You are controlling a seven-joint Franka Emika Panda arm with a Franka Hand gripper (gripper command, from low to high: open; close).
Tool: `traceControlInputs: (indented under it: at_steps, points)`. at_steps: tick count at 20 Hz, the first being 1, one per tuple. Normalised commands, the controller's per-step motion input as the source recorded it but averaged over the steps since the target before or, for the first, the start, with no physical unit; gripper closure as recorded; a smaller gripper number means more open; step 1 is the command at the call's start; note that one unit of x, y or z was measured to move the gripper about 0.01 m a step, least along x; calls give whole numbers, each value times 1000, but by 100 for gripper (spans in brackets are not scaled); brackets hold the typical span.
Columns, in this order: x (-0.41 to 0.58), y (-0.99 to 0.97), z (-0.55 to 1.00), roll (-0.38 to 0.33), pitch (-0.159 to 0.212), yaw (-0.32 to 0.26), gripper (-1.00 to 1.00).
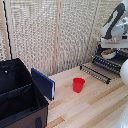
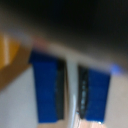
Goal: Gently stretch your hand towards the oven tray's handle, obtaining a firm grip, and draw it cautiously out of the oven. Transition your grip to the hot dog bowl, gingerly seizing the edge, and elevate it from the surface. Hover the bowl over the tray, delicately lower it, and temper your grip, establishing the bowl's equilibrium.
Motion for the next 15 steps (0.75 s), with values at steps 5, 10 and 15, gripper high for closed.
traceControlInputs:
  at_steps: [5,10,15]
  points:
    - [-23,-31,241,9,-51,-24,-100]
    - [16,71,347,9,-17,-59,-100]
    - [69,126,361,9,0,-74,-100]
